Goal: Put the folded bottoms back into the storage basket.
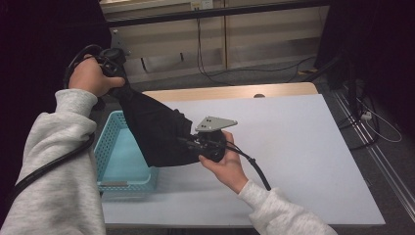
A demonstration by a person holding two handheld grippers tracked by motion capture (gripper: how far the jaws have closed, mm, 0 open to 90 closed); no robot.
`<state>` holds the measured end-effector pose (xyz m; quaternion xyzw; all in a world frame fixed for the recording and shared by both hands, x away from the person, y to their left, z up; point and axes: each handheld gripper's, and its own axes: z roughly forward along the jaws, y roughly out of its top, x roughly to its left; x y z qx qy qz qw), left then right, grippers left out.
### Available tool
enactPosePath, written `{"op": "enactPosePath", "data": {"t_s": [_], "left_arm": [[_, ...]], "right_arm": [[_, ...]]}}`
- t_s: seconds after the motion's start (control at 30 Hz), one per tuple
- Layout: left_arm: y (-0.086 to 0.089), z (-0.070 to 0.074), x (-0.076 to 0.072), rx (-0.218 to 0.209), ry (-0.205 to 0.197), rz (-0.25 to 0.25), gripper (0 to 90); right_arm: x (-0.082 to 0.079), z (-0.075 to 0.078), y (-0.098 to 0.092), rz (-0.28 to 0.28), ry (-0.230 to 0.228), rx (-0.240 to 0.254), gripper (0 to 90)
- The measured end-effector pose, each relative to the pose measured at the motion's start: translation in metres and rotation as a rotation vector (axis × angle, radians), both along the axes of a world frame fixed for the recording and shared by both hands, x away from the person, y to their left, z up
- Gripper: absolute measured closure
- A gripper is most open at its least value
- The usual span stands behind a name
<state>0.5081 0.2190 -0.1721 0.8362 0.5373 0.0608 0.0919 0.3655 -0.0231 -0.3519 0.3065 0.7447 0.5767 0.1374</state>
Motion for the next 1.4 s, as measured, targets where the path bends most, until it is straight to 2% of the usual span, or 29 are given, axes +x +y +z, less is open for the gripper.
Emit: {"op": "enactPosePath", "data": {"t_s": [0.7, 0.9, 1.07, 1.4], "left_arm": [[0.029, 0.005, -0.003, -0.003, -0.021, 0.039, 82.2], [0.035, 0.003, -0.001, -0.008, -0.028, 0.057, 82.2], [0.039, 0.004, 0.0, -0.009, -0.024, 0.055, 82.2], [0.043, 0.006, -0.003, -0.009, -0.042, 0.066, 82.2]], "right_arm": [[0.001, 0.0, 0.034, 0.047, -0.002, 0.005, 80.3], [0.003, 0.0, 0.04, 0.055, -0.004, 0.001, 80.3], [0.004, -0.001, 0.043, 0.06, -0.002, 0.003, 80.3], [0.003, 0.002, 0.049, 0.067, -0.004, 0.006, 80.3]]}}
